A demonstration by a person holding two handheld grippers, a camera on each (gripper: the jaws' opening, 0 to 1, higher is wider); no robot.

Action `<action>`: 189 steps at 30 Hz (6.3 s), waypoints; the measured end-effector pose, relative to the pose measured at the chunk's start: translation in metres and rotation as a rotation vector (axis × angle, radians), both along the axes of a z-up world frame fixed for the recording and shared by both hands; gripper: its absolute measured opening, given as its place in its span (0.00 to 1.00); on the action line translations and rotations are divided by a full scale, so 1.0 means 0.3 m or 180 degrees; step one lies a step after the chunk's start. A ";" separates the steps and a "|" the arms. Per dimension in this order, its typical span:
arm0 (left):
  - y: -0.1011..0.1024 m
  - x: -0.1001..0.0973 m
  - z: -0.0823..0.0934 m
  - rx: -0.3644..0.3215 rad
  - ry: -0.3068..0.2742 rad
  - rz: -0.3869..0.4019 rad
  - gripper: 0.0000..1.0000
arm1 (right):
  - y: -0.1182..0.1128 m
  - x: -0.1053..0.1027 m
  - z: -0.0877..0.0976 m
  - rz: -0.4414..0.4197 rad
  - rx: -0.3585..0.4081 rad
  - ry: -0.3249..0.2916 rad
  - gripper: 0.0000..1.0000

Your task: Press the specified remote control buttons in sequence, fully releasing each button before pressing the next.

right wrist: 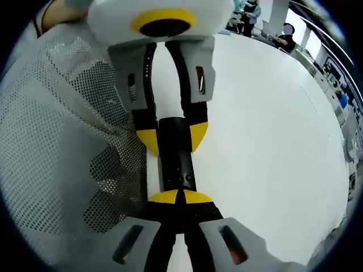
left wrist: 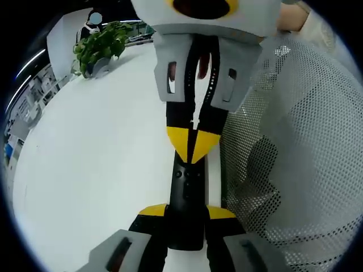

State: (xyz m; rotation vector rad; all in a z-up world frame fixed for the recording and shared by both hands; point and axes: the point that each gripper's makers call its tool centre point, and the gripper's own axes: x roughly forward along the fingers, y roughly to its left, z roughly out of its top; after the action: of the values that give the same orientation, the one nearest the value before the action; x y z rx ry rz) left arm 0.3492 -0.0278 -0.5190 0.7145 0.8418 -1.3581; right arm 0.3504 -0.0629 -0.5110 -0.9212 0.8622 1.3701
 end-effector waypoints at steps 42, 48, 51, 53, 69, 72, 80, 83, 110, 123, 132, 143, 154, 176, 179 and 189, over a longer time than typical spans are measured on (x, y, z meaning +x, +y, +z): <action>0.001 -0.001 0.004 -0.0127 0.0037 0.0025 0.24 | -0.068 0.017 -0.008 -0.0179 0.0577 0.0287 0.08; 0.001 -0.001 0.004 -0.0126 0.0030 0.0015 0.24 | -0.072 0.016 -0.009 -0.0199 0.0517 0.0264 0.10; 0.002 0.000 0.003 -0.0121 0.0027 0.0008 0.24 | -0.063 0.014 -0.008 -0.0148 0.0476 0.0224 0.09; 0.002 0.000 0.003 -0.0120 0.0024 0.0002 0.24 | -0.063 0.015 -0.009 -0.0141 0.0468 0.0225 0.09; 0.004 -0.003 0.006 -0.0129 0.0043 0.0019 0.24 | -0.041 0.001 -0.006 0.0058 0.0240 0.0157 0.07; 0.003 -0.003 0.006 -0.0132 0.0049 0.0020 0.24 | -0.041 0.005 -0.008 -0.0028 0.0156 0.0183 0.06; 0.002 -0.001 0.005 -0.0136 0.0054 0.0021 0.24 | -0.047 0.010 -0.001 -0.0535 0.0652 0.0243 0.07; 0.002 0.000 0.005 -0.0145 0.0062 0.0031 0.24 | -0.043 0.017 -0.005 -0.0517 0.0599 0.0288 0.07; 0.001 0.000 0.003 -0.0134 0.0054 0.0008 0.24 | -0.027 0.015 -0.015 -0.0269 0.0065 0.0251 0.08; 0.002 -0.001 0.004 -0.0165 0.0065 -0.0045 0.24 | -0.031 0.012 -0.008 -0.0374 -0.0021 0.0402 0.08; 0.000 0.001 0.003 -0.0159 0.0053 -0.0039 0.24 | -0.036 0.011 -0.004 -0.0384 -0.0065 0.0447 0.08; 0.001 0.000 0.003 -0.0167 0.0049 -0.0025 0.24 | -0.035 0.008 0.004 -0.0640 0.0466 0.0389 0.10; 0.002 -0.001 0.003 -0.0154 0.0034 -0.0050 0.24 | -0.021 0.016 -0.011 -0.0391 0.0384 0.0224 0.10; 0.002 0.000 0.003 -0.0165 0.0046 -0.0051 0.24 | -0.010 0.005 -0.009 -0.0048 0.0117 0.0214 0.08; 0.002 -0.001 0.003 -0.0166 0.0048 -0.0044 0.24 | -0.012 0.012 -0.008 -0.0217 0.0245 0.0293 0.08; 0.002 -0.001 0.002 -0.0164 0.0042 -0.0048 0.24 | -0.005 0.009 -0.002 -0.0268 0.0452 0.0220 0.08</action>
State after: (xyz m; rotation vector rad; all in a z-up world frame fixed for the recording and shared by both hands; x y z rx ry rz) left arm 0.3490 -0.0272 -0.5183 0.6738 0.8105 -1.3943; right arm 0.3532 -0.0644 -0.5115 -0.7245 0.8352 1.3779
